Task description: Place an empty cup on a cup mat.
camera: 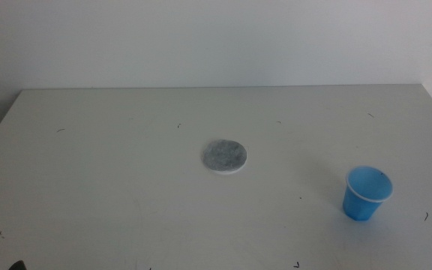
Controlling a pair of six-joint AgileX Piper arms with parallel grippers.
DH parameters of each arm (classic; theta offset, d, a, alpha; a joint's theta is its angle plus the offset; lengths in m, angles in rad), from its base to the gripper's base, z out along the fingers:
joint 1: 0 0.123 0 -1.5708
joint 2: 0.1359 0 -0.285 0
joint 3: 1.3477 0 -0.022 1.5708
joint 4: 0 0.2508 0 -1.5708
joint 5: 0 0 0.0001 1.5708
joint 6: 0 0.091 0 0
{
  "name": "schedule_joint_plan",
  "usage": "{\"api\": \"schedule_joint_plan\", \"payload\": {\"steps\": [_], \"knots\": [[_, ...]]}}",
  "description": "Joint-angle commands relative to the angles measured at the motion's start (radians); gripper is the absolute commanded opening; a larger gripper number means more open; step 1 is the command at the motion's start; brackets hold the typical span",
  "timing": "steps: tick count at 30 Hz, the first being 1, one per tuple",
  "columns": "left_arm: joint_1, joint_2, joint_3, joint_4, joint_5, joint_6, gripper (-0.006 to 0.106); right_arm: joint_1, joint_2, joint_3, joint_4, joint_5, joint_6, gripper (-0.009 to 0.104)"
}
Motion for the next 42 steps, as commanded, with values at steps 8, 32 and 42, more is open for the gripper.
{"api": "schedule_joint_plan", "payload": {"steps": [8,32,42], "knots": [[0.001,-0.014,-0.006,0.000,-0.068,-0.011,0.105,0.003,0.042,-0.178,-0.013,0.081,-0.006,0.078],[0.001,-0.014,-0.006,0.000,-0.068,-0.011,0.105,0.003,0.683,-0.836,0.134,0.367,-0.006,0.078],[0.001,-0.014,-0.006,0.000,-0.068,-0.011,0.105,0.003,0.972,-1.125,0.134,0.668,-0.013,0.078]]}}
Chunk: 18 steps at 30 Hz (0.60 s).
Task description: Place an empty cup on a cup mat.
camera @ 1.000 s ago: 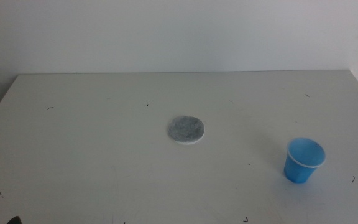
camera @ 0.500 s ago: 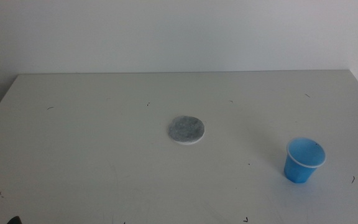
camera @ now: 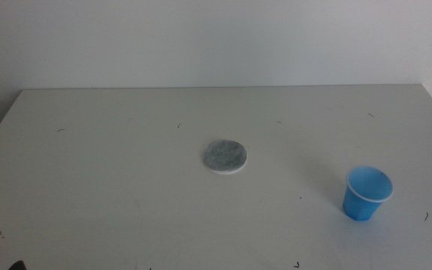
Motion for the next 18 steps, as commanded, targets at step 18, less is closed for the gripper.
{"api": "schedule_joint_plan", "payload": {"steps": [18], "knots": [[0.001,-0.014,-0.006,0.000,-0.068,-0.011,0.105,0.003,0.500,-0.268,0.057,0.124,-0.001,0.078]]}}
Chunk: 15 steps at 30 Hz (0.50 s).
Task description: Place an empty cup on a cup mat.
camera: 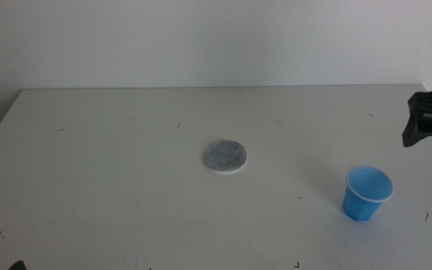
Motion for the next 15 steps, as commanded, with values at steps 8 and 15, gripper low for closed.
{"api": "schedule_joint_plan", "payload": {"steps": [8,15], "knots": [[0.001,-0.014,-0.006,0.000,-0.068,-0.011,0.105,0.007,0.149,-0.034,0.041,-0.056,-0.002,0.078],[0.001,-0.014,-0.006,0.000,-0.068,-0.011,0.105,0.024,0.241,-0.033,0.040,-0.096,-0.002,0.077]]}}
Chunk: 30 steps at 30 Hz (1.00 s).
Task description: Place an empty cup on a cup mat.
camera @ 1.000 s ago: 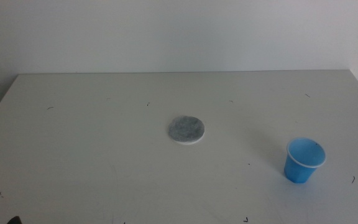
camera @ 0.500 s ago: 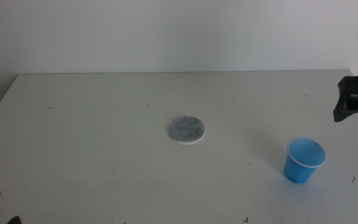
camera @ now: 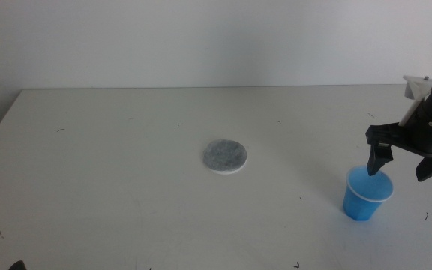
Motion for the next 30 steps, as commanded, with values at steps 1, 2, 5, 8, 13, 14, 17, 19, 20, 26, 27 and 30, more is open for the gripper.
{"api": "schedule_joint_plan", "payload": {"steps": [1,2,5,8,13,14,17,19,20,26,27,30], "knots": [[0.001,-0.014,-0.006,0.000,-0.068,-0.011,0.105,0.004,-0.018,-0.033,-0.008,-0.021,-0.003,0.077],[0.001,-0.014,-0.006,0.000,-0.068,-0.011,0.105,0.008,-0.010,-0.033,-0.007,-0.022,-0.003,0.076],[0.001,-0.014,-0.006,0.000,-0.068,-0.011,0.105,0.011,0.013,-0.033,-0.006,-0.022,-0.003,0.072],[0.001,-0.014,-0.006,0.000,-0.068,-0.011,0.105,0.011,0.032,-0.032,-0.007,-0.022,-0.003,0.067],[0.001,-0.014,-0.006,0.000,-0.068,-0.011,0.105,0.011,0.053,-0.031,-0.015,-0.022,-0.005,0.057],[0.001,-0.014,-0.006,0.000,-0.068,-0.011,0.105,0.011,0.060,-0.031,-0.015,-0.022,-0.010,0.054],[0.001,-0.014,-0.006,0.000,-0.068,-0.011,0.105,0.011,0.071,-0.031,-0.015,-0.027,-0.011,0.046],[0.001,-0.014,-0.006,0.000,-0.068,-0.011,0.105,0.011,0.080,-0.031,-0.015,-0.041,-0.011,0.041],[0.001,-0.014,-0.006,0.000,-0.068,-0.011,0.105,0.011,0.083,-0.031,-0.015,-0.045,-0.011,0.039],[0.001,-0.014,-0.006,0.000,-0.068,-0.011,0.105,0.011,0.093,-0.031,-0.017,-0.047,-0.012,0.023],[0.001,-0.014,-0.006,0.000,-0.068,-0.011,0.105,0.011,0.093,-0.031,-0.017,-0.047,-0.011,0.019],[0.001,-0.014,-0.006,0.000,-0.068,-0.011,0.105,0.011,0.093,-0.031,-0.018,-0.042,-0.027,0.008]]}}
